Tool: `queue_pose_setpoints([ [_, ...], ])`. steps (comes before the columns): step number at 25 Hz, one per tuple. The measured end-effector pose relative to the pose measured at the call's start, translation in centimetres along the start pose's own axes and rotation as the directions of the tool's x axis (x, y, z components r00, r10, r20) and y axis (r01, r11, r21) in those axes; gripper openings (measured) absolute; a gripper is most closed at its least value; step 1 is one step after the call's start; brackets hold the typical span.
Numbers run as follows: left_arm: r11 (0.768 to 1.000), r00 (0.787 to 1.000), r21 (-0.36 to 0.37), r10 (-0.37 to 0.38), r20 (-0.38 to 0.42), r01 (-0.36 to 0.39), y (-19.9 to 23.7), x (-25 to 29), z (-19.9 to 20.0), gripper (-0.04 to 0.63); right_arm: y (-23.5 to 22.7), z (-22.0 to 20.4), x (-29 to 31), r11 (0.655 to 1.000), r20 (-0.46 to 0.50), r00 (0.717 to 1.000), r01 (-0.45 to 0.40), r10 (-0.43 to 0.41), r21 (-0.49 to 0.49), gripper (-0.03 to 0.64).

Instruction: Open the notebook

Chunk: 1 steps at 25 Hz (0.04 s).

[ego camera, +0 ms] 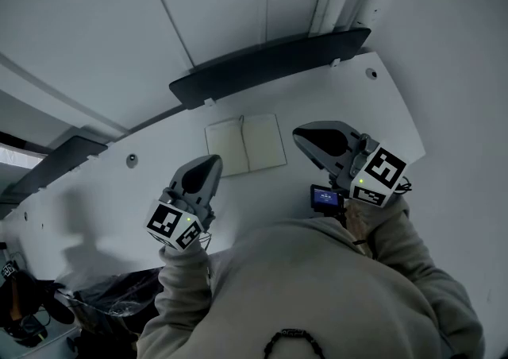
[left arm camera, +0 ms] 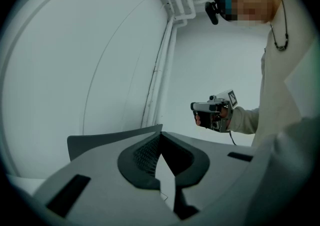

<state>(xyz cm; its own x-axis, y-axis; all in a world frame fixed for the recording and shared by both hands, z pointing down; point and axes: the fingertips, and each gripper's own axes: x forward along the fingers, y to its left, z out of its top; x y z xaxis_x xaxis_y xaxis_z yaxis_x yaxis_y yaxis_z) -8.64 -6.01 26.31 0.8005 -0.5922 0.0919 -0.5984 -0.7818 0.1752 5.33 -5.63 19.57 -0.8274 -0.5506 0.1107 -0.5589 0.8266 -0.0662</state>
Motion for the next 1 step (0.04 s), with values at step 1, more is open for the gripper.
queue_pose_setpoints([
  [1, 1.000, 1.000, -0.001, 0.000, -0.004, 0.000, 0.09, -0.01, -0.21, -0.002, -0.05, 0.00, -0.01, 1.000, 0.000, 1.000, 0.000, 0.000, 0.000, 0.020],
])
